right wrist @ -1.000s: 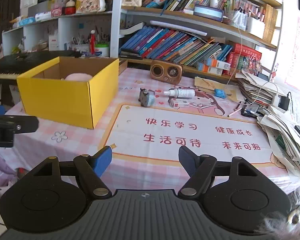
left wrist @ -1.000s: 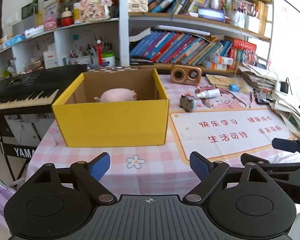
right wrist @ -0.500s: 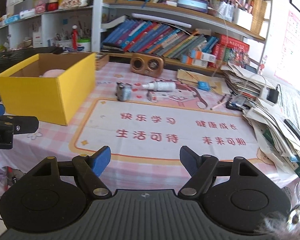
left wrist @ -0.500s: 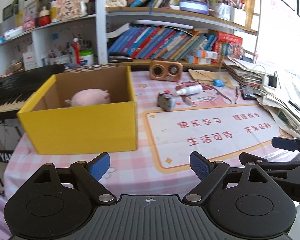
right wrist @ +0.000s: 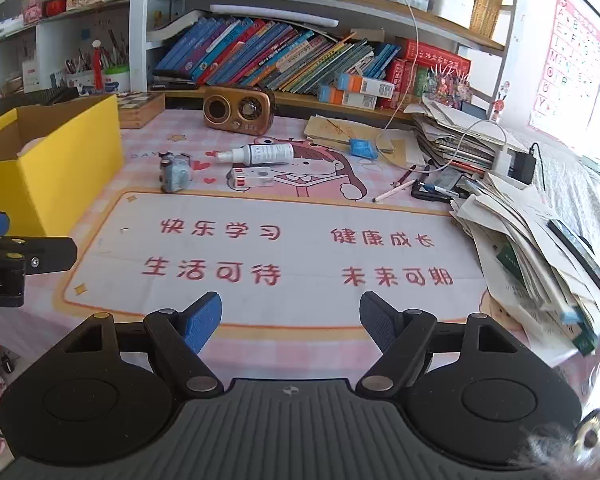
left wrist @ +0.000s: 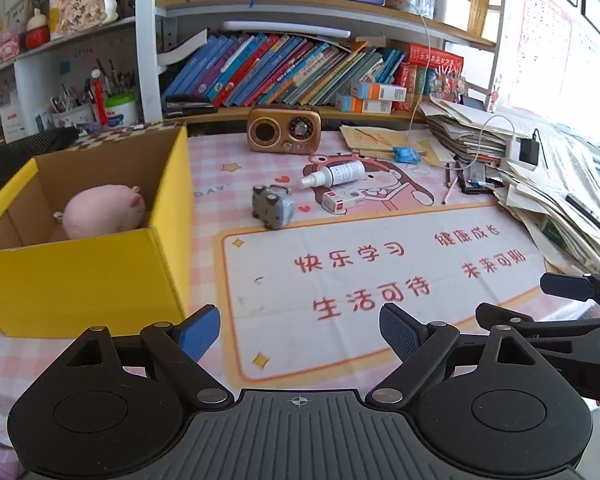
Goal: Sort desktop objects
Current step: 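Move the left tool to the grey toy truck while the right tool approaches the white staple box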
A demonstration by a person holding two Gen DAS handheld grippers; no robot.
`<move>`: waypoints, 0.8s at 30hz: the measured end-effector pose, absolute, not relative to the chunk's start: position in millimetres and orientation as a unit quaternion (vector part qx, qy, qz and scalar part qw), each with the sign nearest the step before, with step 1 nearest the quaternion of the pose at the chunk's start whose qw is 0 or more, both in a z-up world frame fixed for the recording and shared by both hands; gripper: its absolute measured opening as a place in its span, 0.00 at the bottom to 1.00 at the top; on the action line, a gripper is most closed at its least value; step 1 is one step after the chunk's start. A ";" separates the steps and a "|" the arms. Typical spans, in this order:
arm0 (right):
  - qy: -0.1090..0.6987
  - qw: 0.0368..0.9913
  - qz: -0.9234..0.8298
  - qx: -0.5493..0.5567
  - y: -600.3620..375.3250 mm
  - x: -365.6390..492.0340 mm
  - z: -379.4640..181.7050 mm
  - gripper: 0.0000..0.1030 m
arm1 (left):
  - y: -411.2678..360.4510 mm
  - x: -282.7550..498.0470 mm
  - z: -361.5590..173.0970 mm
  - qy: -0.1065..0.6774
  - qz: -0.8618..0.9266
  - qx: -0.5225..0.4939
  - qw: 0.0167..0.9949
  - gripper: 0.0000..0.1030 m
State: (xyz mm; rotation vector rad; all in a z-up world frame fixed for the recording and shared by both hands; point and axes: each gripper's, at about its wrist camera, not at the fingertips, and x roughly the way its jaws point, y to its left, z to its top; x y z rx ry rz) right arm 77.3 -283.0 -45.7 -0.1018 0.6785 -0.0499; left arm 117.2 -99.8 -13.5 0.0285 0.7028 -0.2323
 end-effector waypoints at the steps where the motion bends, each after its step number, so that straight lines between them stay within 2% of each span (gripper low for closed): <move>1: 0.334 0.941 -0.021 -0.051 -287.0 82.5 -46.2 0.73 | -103.0 121.7 -14.2 0.345 -0.111 0.013 0.932 0.87; 24: 0.334 0.931 0.122 -0.086 -330.6 224.0 -69.8 0.73 | -151.6 259.5 -20.7 0.363 0.000 -0.028 0.931 0.86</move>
